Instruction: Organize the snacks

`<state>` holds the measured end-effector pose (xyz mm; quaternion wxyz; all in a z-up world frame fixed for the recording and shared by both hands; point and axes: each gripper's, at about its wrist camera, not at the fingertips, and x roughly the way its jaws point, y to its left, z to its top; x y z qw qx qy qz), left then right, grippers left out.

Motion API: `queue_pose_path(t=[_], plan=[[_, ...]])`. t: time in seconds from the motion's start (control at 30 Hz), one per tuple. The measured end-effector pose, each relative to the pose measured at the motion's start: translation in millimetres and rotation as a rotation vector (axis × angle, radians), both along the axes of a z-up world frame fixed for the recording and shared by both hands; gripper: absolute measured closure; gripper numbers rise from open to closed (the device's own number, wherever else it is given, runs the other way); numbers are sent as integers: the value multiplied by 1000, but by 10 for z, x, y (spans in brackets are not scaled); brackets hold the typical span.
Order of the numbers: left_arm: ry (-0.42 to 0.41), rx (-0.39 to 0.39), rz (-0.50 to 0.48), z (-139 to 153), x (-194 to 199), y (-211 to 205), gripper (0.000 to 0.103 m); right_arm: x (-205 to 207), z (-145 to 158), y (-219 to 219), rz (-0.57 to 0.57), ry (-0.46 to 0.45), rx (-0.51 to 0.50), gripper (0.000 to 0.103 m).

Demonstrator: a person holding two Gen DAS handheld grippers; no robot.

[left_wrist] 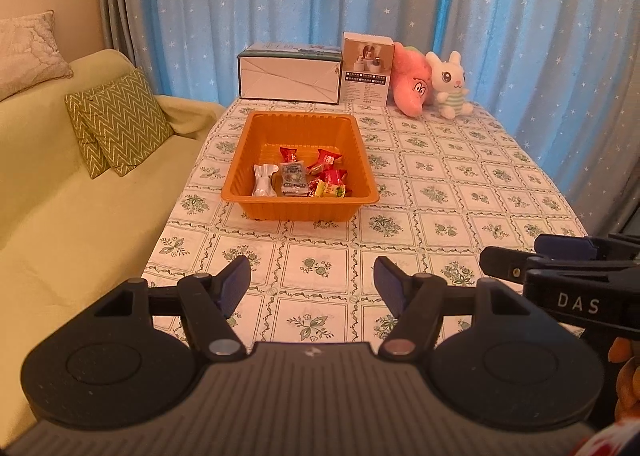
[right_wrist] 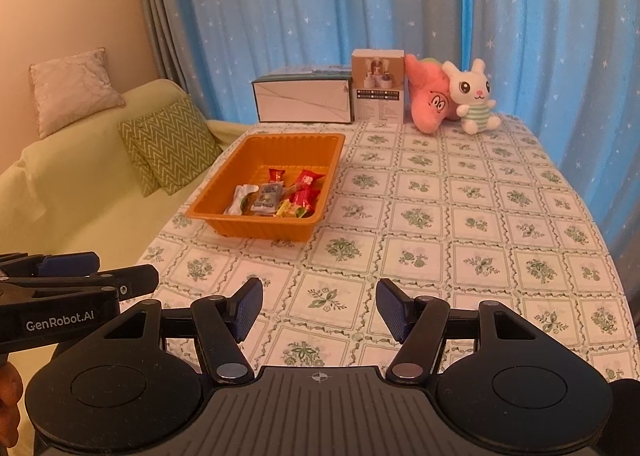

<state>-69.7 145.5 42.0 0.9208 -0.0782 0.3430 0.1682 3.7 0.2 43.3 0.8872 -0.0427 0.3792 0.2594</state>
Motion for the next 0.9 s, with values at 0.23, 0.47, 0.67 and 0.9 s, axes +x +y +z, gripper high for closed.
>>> queue_pose_path(t=[0.23,0.47,0.67,0.9], plan=[[-6,0,1,12,-15,8,37,-23,31,-8,-1,-7,5,40],[-11,0,2,18,-40,13,37,-42,44,8,6,-6,13,40],[-12,0,-3,22,-41,-4,37,-39,47,4,8,-8,15,40],[-13,-1,-7,20,-34,-9,37,-38,44,0,6,-7,16,40]])
